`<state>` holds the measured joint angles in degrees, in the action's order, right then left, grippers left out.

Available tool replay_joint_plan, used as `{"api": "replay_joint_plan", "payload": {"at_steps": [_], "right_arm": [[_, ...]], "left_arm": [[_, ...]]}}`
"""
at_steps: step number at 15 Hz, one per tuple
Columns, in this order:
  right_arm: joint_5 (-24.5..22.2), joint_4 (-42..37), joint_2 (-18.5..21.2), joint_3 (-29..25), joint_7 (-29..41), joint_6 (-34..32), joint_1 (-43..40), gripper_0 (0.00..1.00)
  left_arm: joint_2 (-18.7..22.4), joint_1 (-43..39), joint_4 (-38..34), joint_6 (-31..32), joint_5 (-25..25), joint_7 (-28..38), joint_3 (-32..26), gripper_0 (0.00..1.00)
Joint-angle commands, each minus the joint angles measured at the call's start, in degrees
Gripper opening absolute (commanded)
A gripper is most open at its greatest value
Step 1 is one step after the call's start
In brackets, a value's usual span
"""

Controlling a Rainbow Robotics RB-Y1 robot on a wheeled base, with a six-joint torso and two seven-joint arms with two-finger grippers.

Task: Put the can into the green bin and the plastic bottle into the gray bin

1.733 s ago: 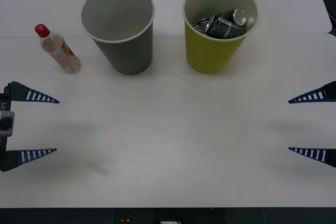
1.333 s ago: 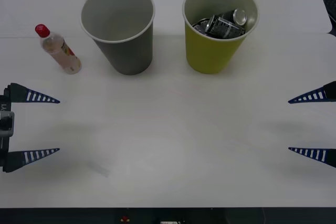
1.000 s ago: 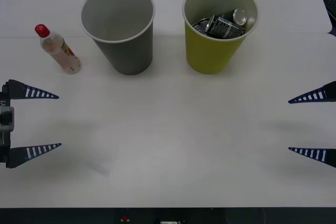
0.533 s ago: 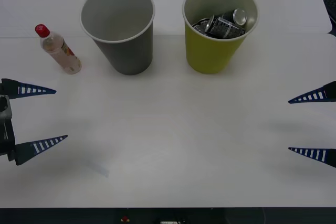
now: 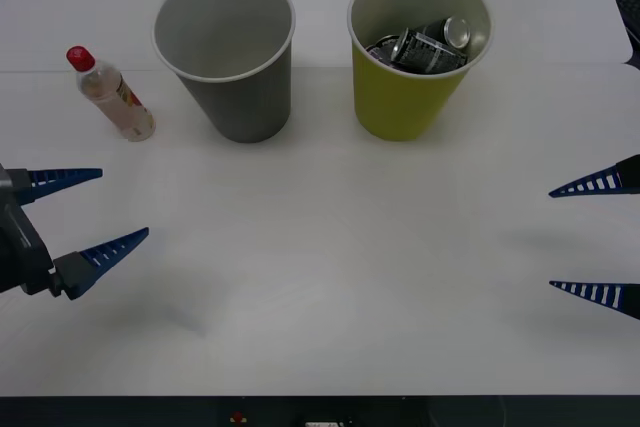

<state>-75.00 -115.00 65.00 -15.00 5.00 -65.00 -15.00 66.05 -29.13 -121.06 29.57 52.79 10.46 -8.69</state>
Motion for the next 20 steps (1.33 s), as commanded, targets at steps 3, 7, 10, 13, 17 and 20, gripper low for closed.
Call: {"api": "replay_joint_plan", "payload": {"at_steps": [3, 7, 10, 13, 17, 20], "right_arm": [[0.0, 0.0, 0.0, 0.0, 0.0, 0.0, 0.0, 1.0], [0.0, 0.0, 0.0, 0.0, 0.0, 0.0, 0.0, 1.0], [0.0, 0.0, 0.0, 0.0, 0.0, 0.0, 0.0, 1.0], [0.0, 0.0, 0.0, 0.0, 0.0, 0.0, 0.0, 1.0], [0.0, 0.0, 0.0, 0.0, 0.0, 0.0, 0.0, 1.0], [0.0, 0.0, 0.0, 0.0, 0.0, 0.0, 0.0, 1.0]], "left_arm": [[2.06, -2.25, 0.03, -11.37, -14.91, -1.4, 5.17, 1.0], [1.97, -2.16, 0.03, -21.39, -21.94, -2.11, 8.6, 1.0], [1.36, 0.3, 0.21, -28.25, -24.66, -1.93, 12.11, 1.0], [1.27, 2.85, 0.03, -33.96, -24.84, -0.7, 15.1, 1.0], [1.45, 7.95, 0.21, -39.5, -22.55, 10.11, 19.76, 1.0], [2.68, 9.8, 1.35, -42.31, -12.27, 20.83, 22.05, 1.0]]}}
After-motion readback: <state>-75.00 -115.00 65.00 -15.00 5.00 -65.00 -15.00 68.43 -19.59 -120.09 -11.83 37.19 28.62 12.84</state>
